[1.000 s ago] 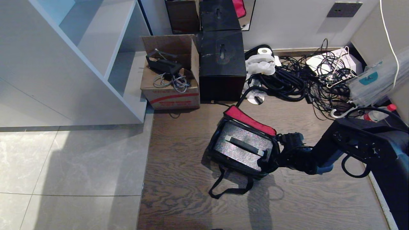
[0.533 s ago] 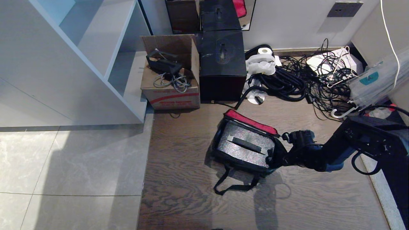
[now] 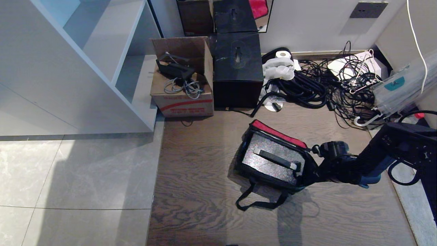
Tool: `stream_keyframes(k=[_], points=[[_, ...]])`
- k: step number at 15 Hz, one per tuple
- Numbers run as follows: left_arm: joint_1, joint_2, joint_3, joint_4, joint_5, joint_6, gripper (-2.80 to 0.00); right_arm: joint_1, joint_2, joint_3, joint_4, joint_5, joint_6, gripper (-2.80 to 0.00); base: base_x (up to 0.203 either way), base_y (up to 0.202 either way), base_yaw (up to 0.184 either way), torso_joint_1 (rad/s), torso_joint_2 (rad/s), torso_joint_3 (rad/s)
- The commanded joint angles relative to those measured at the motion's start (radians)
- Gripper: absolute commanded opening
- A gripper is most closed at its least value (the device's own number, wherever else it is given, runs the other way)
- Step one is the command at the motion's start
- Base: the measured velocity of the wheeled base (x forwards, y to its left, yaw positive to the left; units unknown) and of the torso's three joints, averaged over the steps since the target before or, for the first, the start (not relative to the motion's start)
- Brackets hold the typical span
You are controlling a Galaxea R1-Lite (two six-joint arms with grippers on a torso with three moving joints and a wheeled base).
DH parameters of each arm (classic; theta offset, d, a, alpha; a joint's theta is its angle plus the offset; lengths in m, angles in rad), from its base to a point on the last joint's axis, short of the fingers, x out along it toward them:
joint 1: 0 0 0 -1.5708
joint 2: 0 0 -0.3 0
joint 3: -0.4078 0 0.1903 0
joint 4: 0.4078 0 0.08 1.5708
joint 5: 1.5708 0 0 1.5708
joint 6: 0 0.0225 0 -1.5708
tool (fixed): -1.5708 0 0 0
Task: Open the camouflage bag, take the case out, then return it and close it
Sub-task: Grip the handle
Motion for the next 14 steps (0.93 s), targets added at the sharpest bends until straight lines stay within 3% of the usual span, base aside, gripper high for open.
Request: stream_keyframes(k=[1, 4, 5, 10, 14], points=[[0.0, 0.0, 0.0, 0.0, 0.0, -0.001, -2.8, -0.007, -0.021, 0.008, -0.006, -0.001, -0.001, -2.8, 0.0, 0.0, 0.0, 0.0, 0.0, 0.0], [0.0, 0.0, 0.0, 0.0, 0.0, 0.0, -2.8, -0.018, -0.024, 0.016, -0.02, -0.001, -0.013, -2.8, 0.0, 0.0, 0.0, 0.0, 0.0, 0.0], [0.0, 0.0, 0.0, 0.0, 0.0, -0.001, -2.8, -0.017, -0.033, 0.029, -0.026, 0.0, -0.01, 0.0, 0.0, 0.0, 0.0, 0.0, 0.0, 0.0], [0.0, 0.0, 0.0, 0.0, 0.0, 0.0, -2.8, 0.017, -0.159, 0.15, -0.03, 0.128, 0.017, 0.0, 0.0, 0.0, 0.0, 0.0, 0.0, 0.0], [0.0, 0.0, 0.0, 0.0, 0.0, -0.001, -2.8, 0.024, -0.447, 0.316, -0.025, 0.26, 0.058, 0.0, 0.0, 0.0, 0.0, 0.0, 0.0, 0.0]])
